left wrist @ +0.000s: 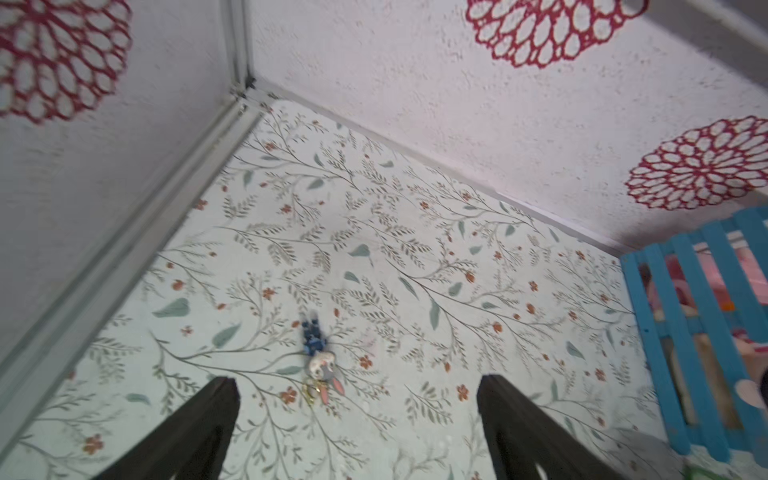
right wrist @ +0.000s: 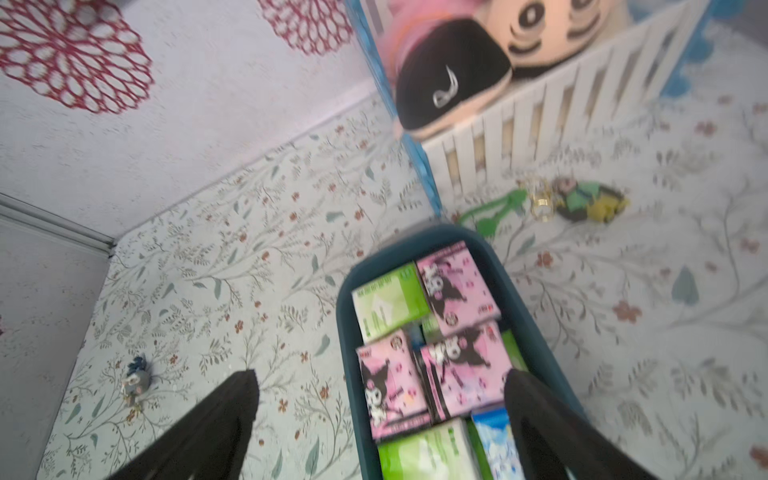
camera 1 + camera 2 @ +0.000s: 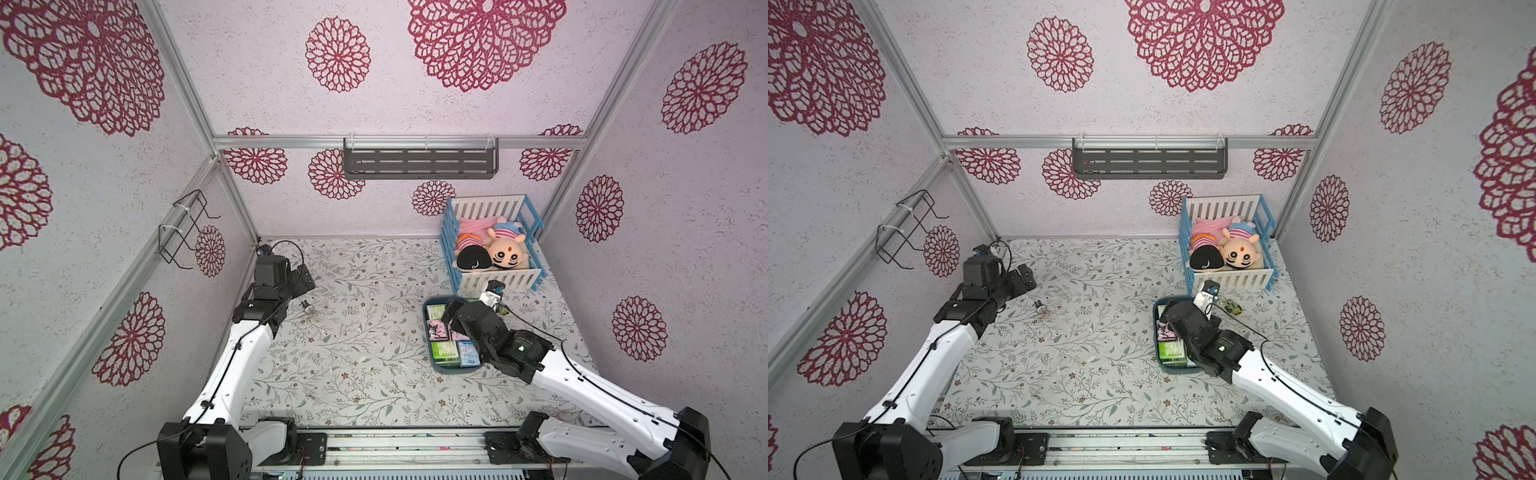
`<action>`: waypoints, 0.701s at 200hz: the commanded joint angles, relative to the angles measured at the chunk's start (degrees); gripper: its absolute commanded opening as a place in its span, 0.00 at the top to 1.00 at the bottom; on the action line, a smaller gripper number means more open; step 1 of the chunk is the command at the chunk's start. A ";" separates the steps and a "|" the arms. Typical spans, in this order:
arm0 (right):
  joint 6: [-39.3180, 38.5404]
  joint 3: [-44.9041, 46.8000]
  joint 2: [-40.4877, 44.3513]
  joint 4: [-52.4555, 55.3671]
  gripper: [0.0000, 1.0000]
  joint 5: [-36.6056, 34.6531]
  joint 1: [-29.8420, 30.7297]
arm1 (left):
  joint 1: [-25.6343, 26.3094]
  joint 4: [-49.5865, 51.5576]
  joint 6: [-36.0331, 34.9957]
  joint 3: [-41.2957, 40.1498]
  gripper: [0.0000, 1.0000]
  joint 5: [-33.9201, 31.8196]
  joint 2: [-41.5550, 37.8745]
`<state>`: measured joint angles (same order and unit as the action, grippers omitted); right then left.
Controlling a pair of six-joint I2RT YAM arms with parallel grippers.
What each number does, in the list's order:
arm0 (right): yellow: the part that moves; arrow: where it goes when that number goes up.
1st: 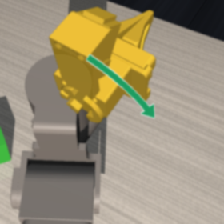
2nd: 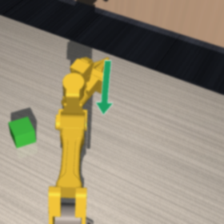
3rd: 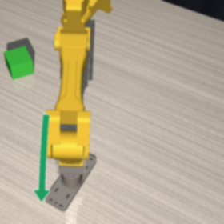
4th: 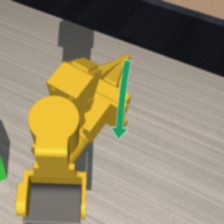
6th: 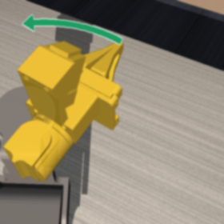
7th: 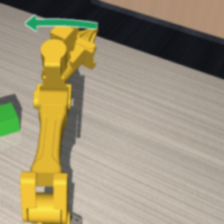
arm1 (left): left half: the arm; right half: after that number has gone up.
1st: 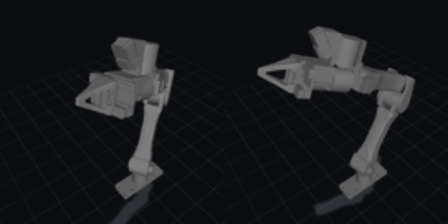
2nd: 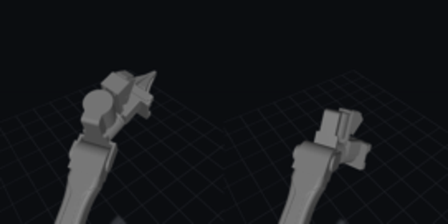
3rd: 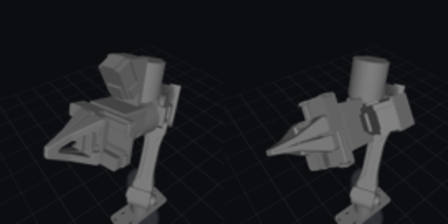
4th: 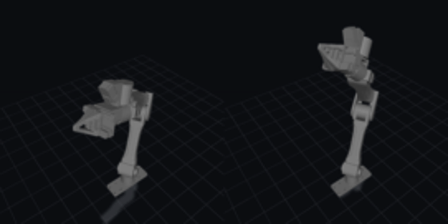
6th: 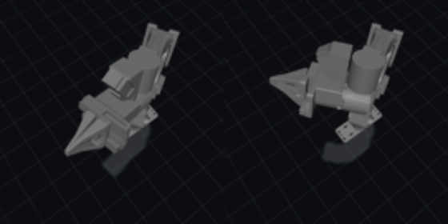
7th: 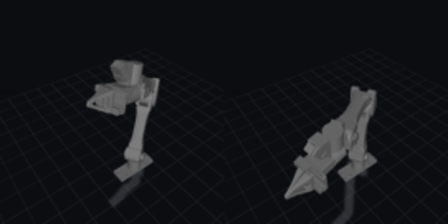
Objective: Put the pocket tissues into the storage box
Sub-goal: Reset both arms
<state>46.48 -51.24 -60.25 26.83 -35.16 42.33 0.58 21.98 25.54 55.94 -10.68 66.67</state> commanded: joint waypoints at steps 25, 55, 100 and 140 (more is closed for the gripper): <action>-23.65 -0.62 0.51 -16.17 0.01 2.80 -12.46 | -6.52 -17.15 -9.87 -14.91 0.03 -8.88 -5.13; -28.29 5.61 -0.01 -27.87 0.01 9.80 -20.85 | -7.07 -39.32 -9.54 -26.09 0.03 -7.71 -3.95; -39.52 18.61 -1.34 -50.71 0.01 14.44 -28.31 | -7.16 -50.05 -13.67 -26.57 0.03 -4.64 9.66; -39.42 21.61 -5.34 -55.12 0.01 15.90 -33.76 | -8.16 -62.58 -15.95 -30.35 0.03 -2.23 14.68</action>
<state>10.44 -29.89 -64.49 -18.55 -20.95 11.00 -6.59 -28.86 12.01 27.38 -15.35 79.75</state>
